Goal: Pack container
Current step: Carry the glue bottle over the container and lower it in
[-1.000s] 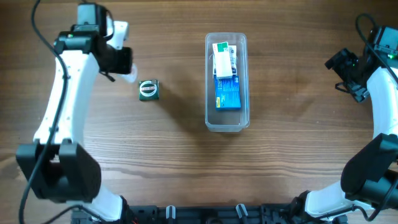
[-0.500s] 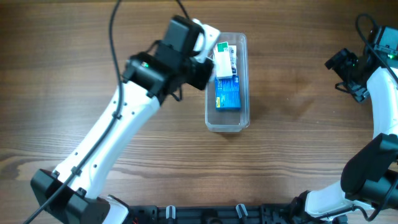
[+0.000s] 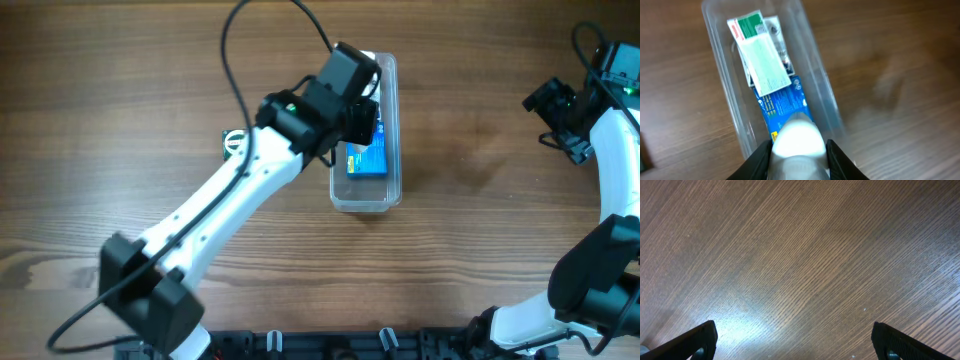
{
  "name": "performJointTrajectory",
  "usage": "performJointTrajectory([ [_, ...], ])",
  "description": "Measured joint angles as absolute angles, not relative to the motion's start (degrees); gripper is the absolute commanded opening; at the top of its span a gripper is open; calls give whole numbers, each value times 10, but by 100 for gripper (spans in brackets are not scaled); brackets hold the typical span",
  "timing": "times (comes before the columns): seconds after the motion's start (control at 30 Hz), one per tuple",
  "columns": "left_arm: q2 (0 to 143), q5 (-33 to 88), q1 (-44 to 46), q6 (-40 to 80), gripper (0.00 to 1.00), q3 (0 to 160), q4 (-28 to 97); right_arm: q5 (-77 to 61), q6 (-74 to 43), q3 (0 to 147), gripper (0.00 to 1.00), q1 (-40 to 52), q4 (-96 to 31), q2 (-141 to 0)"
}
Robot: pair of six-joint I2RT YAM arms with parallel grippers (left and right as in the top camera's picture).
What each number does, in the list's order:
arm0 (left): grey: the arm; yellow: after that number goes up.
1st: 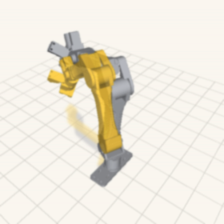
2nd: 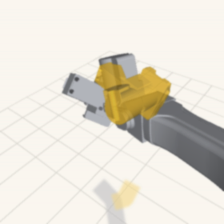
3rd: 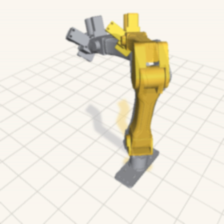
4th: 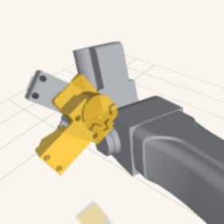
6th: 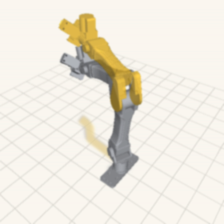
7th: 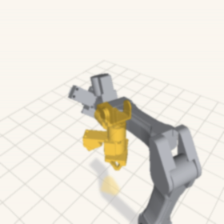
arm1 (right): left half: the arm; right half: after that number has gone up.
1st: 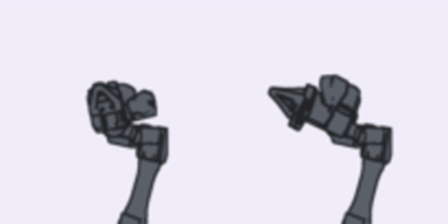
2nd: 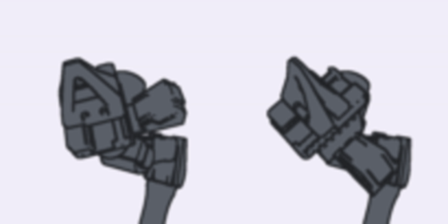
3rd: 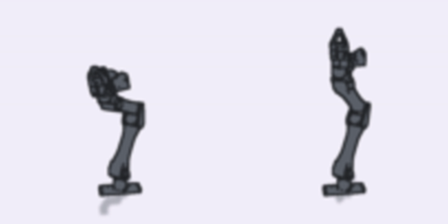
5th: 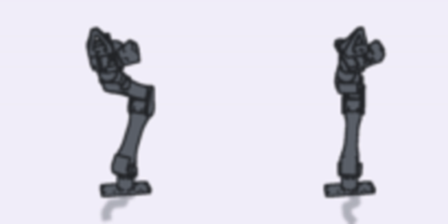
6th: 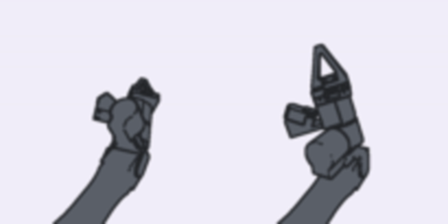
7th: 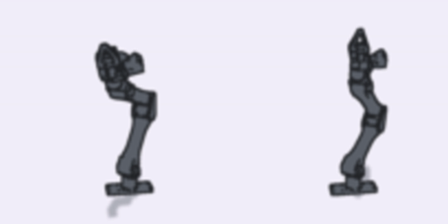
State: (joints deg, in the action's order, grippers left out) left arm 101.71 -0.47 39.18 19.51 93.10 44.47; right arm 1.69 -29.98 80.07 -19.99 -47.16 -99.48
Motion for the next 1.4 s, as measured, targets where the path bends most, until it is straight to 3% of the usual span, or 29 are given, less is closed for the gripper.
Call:
performJointTrajectory([
  [0.63,1130,-83,392,224,32,931,441,17,-300,801,100,-200,-472,-995],
  [1.4,1133,-113,392,239,36,935,467,17,-300,801,100,-200,-472,-995],
])
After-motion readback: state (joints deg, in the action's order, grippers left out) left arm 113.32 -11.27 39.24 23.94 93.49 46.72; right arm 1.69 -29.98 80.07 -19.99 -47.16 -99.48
